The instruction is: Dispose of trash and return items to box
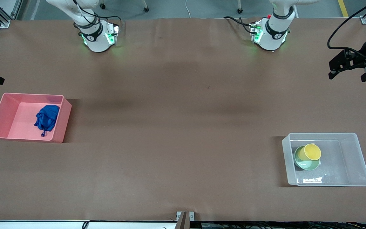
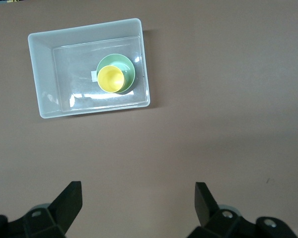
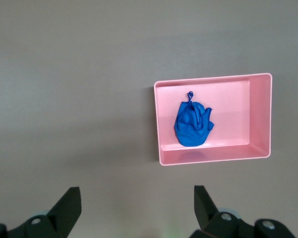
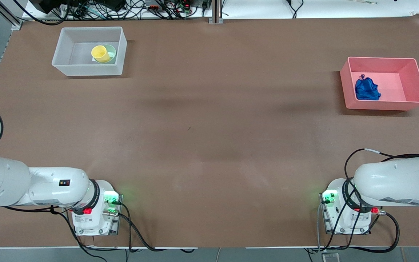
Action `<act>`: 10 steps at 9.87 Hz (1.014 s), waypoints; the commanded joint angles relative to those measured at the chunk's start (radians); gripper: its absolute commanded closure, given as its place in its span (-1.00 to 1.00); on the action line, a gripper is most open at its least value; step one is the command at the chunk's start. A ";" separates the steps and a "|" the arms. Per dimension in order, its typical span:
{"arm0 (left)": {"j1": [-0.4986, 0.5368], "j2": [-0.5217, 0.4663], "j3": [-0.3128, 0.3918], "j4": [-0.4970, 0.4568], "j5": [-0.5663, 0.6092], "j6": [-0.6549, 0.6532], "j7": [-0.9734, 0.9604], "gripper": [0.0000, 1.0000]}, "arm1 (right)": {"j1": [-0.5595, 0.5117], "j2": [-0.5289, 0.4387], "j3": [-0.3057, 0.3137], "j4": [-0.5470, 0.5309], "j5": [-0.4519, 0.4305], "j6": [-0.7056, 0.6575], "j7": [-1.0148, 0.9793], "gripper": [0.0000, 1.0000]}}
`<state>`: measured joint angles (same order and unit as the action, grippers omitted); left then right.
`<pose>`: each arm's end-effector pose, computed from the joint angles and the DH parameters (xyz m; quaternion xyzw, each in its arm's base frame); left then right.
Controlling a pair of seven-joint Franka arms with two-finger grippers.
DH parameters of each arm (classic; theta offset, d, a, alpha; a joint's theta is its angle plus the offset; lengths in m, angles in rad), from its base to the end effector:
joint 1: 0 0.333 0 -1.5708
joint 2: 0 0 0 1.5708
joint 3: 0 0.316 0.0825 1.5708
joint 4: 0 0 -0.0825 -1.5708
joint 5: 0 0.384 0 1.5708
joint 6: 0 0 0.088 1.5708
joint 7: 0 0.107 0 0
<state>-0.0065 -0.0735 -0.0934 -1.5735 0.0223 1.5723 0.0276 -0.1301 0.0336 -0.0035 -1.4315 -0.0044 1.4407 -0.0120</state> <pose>0.5293 -0.0528 0.6632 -0.9972 0.0633 -0.0365 0.0133 0.5466 -0.0739 0.6595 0.9981 -0.0610 -0.0123 0.0013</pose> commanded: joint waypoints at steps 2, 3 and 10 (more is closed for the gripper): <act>-0.035 0.018 0.017 0.006 -0.005 -0.055 -0.031 -1.00 | -0.002 -0.014 0.000 -0.015 -0.014 0.000 -0.009 -1.00; -0.053 0.043 0.049 0.038 -0.010 -0.055 -0.026 -1.00 | -0.002 -0.014 0.000 -0.015 -0.014 0.000 -0.009 -1.00; -0.061 0.064 0.092 0.033 -0.048 -0.061 -0.038 -1.00 | -0.002 -0.014 0.000 -0.015 -0.014 0.001 -0.009 -1.00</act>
